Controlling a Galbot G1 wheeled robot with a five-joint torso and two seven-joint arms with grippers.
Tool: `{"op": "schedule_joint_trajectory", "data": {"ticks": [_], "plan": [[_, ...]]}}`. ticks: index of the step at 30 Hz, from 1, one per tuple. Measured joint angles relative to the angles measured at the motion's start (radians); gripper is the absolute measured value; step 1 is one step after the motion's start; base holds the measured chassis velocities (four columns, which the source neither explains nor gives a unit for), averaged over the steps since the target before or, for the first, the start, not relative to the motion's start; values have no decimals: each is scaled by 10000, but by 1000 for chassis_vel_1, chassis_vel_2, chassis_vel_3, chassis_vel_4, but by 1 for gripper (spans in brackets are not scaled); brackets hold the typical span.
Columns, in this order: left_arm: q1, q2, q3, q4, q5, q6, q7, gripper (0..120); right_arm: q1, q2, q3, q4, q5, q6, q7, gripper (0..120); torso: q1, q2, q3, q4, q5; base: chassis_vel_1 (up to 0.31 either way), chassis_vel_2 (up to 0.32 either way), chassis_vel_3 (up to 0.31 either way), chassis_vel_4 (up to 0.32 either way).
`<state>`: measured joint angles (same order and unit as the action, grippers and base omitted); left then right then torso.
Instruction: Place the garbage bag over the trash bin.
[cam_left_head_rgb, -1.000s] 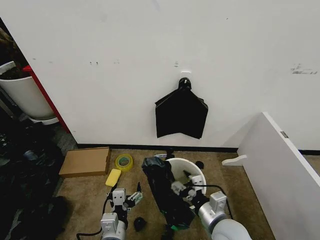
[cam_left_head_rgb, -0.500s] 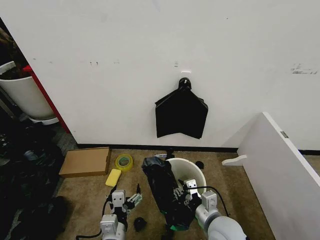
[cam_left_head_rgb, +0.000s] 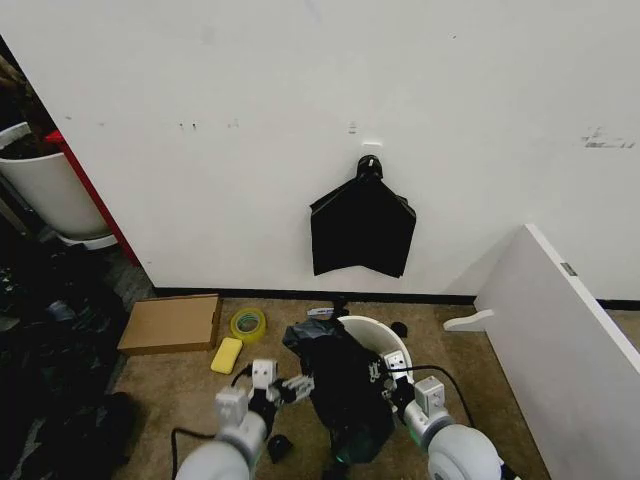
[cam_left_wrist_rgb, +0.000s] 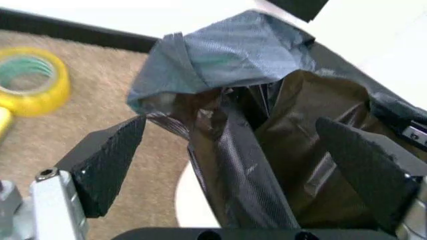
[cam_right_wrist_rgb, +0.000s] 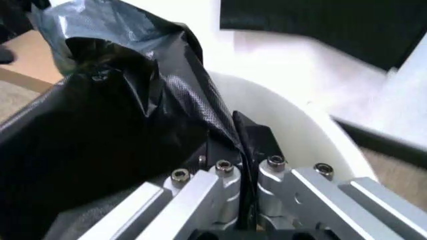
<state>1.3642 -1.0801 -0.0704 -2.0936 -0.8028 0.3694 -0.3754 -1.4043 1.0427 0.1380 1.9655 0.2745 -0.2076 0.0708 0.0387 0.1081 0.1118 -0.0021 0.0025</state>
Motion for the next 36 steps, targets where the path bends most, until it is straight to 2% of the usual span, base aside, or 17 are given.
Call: {"op": "schedule_joint_trajectory", "data": {"ticks": [4, 6, 11, 19, 27, 33, 36], "plan": [[-532, -288, 158, 217, -644, 820, -638, 100, -17, -113, 163, -193, -579, 523, -343, 0, 0, 0, 0, 1, 1, 0, 0, 0, 0], [-604, -366, 207, 271, -661, 963, -769, 100, -41, -125, 164, -202, -627, 567, -359, 0, 0, 0, 0, 1, 1, 0, 0, 0, 0], [-957, -813, 747, 681, -317, 1201, -1280, 100, -144, -48, 75, -245, -715, 615, -344, 0, 0, 0, 0, 1, 1, 0, 0, 0, 0], [-1269, -1056, 1244, 959, 188, 1653, -1800, 100, -199, 54, -90, -260, -752, 587, -304, 0, 0, 0, 0, 1, 1, 0, 0, 0, 0], [-1522, -1407, 1678, 1339, 282, 2047, -2829, 100, -376, 107, -246, -137, -645, 463, -226, 0, 0, 0, -1, 1, 1, 0, 0, 0, 0], [-1696, -1668, 1931, 1817, 513, 2266, -3116, 88, -375, 160, -231, -137, -635, 461, -163, 0, 0, 0, -1, 2, 1, 0, 0, 0, 0], [-1851, -1773, 1999, 2131, 648, 2311, -3126, 75, -373, 196, -213, -188, -632, 556, -138, 0, -1, 2, -3, 2, 2, 0, 0, 0, 0]]}}
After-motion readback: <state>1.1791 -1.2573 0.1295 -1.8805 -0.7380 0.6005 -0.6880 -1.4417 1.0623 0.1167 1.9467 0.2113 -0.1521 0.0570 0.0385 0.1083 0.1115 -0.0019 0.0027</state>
